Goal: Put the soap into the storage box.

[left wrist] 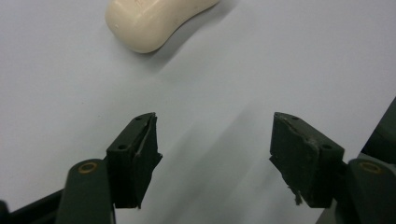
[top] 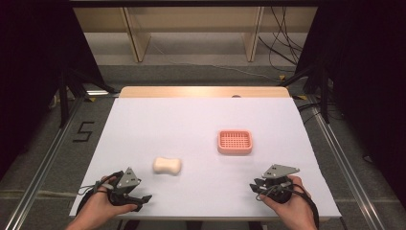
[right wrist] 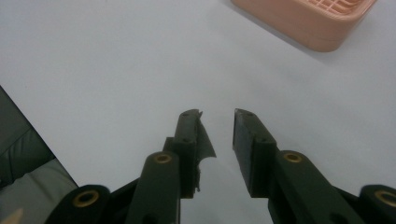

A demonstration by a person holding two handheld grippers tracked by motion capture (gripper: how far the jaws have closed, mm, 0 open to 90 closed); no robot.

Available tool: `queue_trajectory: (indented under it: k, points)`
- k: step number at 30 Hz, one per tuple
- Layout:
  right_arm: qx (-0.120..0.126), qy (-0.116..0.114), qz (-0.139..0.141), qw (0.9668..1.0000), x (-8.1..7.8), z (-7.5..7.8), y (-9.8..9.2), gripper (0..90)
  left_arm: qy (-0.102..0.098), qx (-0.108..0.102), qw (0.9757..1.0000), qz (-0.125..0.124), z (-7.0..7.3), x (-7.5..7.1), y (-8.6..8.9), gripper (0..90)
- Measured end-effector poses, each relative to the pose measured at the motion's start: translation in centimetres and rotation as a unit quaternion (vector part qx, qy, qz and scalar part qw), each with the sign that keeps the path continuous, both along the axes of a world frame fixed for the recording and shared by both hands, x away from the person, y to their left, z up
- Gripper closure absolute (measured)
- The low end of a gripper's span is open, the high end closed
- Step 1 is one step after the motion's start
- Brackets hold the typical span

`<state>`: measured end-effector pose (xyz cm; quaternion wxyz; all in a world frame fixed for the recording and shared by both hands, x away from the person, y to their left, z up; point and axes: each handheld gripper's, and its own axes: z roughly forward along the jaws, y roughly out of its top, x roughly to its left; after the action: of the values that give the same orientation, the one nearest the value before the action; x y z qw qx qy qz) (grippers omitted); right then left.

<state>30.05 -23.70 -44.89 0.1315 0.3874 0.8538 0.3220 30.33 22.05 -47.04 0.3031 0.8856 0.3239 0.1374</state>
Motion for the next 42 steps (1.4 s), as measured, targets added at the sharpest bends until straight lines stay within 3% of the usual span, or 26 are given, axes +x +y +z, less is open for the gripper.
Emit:
queue_trajectory:
  k: [1,2,5,9,10,13,16,17,19,21,22,23,24,27,29,31,35,37,38,39,42]
  points:
    - [0.0,0.0,0.0,1.0,0.0,0.0,0.0,71.1,0.0,0.0,1.0,0.0,0.0,0.0,0.0,30.7]
    - [0.0,-0.003,-0.004,1.0,0.0,-0.1,-0.1,70.4,-0.006,0.013,0.9998,-0.013,0.4,0.6,-0.1,30.6]
    - [0.002,0.0,-0.004,1.0,0.0,0.0,-0.1,70.1,-0.002,0.005,0.9999,-0.01,0.6,0.9,-0.4,30.0]
    - [0.002,-0.004,-0.007,1.0,0.0,0.1,-0.2,69.0,-0.006,0.018,0.9993,-0.033,1.5,1.7,-0.7,28.5]
    - [0.005,-0.003,-0.01,0.9999,0.0,0.1,-0.2,68.8,0.007,0.033,0.9985,-0.043,2.1,2.3,-0.7,28.3]
    - [0.001,0.001,-0.008,1.0,0.0,0.1,-0.2,68.5,0.012,0.037,0.998,-0.049,2.3,2.9,-0.8,27.4]
    - [0.017,-0.02,-0.012,0.9996,0.2,-0.3,-0.2,68.1,0.015,0.046,0.9971,-0.058,2.8,3.8,-0.9,27.0]
    - [0.016,-0.01,-0.014,0.9997,0.1,-0.2,-0.3,67.9,0.0,0.047,0.9974,-0.055,2.8,3.9,-1.0,27.0]
    - [0.002,-0.004,-0.005,1.0,0.2,0.0,-0.5,67.6,0.006,0.053,0.9968,-0.06,3.2,4.5,-1.3,27.0]
    - [0.006,-0.009,-0.007,0.9999,0.2,-0.1,-0.5,67.2,0.001,0.058,0.996,-0.068,3.4,5.0,-1.6,26.9]
    - [0.006,-0.008,-0.007,0.9999,0.2,-0.1,-0.5,67.0,0.01,0.069,0.9945,-0.079,3.9,5.5,-1.8,26.7]
    - [0.006,-0.008,-0.007,0.9999,0.2,-0.1,-0.5,67.0,0.01,0.069,0.9945,-0.079,3.9,5.5,-1.8,26.5]
    - [0.01,0.005,-0.013,0.9999,0.1,0.0,-0.4,66.8,0.007,0.077,0.9928,-0.092,4.3,6.0,-2.1,26.3]
    - [0.011,-0.003,-0.012,0.9999,0.2,-0.2,-0.3,66.7,0.012,0.088,0.991,-0.101,4.5,6.5,-2.5,26.2]
    - [0.013,-0.014,-0.008,0.9998,0.3,-0.4,-0.3,66.5,0.015,0.104,0.9872,-0.12,4.8,7.0,-2.8,26.2]
    - [0.013,-0.013,-0.008,0.9998,0.3,-0.4,-0.3,66.3,0.019,0.108,0.9852,-0.132,4.9,7.4,-3.3,26.0]
    - [0.008,-0.006,-0.005,0.9999,0.4,-0.4,-0.4,66.0,0.015,0.128,0.9775,-0.167,5.0,8.3,-4.2,25.6]
    - [0.013,0.001,-0.013,0.9998,0.2,-0.4,-0.3,65.9,0.016,0.144,0.9719,-0.186,4.9,8.7,-4.7,25.4]
    - [0.007,-0.003,-0.003,1.0,0.4,-0.3,-0.5,65.9,0.02,0.155,0.9665,-0.204,4.8,9.1,-5.2,24.8]
    - [0.007,-0.003,-0.003,1.0,0.4,-0.3,-0.5,65.9,0.02,0.155,0.9665,-0.204,4.8,9.1,-5.2,24.8]
    - [0.009,0.009,-0.009,0.9999,0.2,-0.3,-0.4,65.8,0.019,0.176,0.9585,-0.224,4.6,9.8,-6.0,25.1]
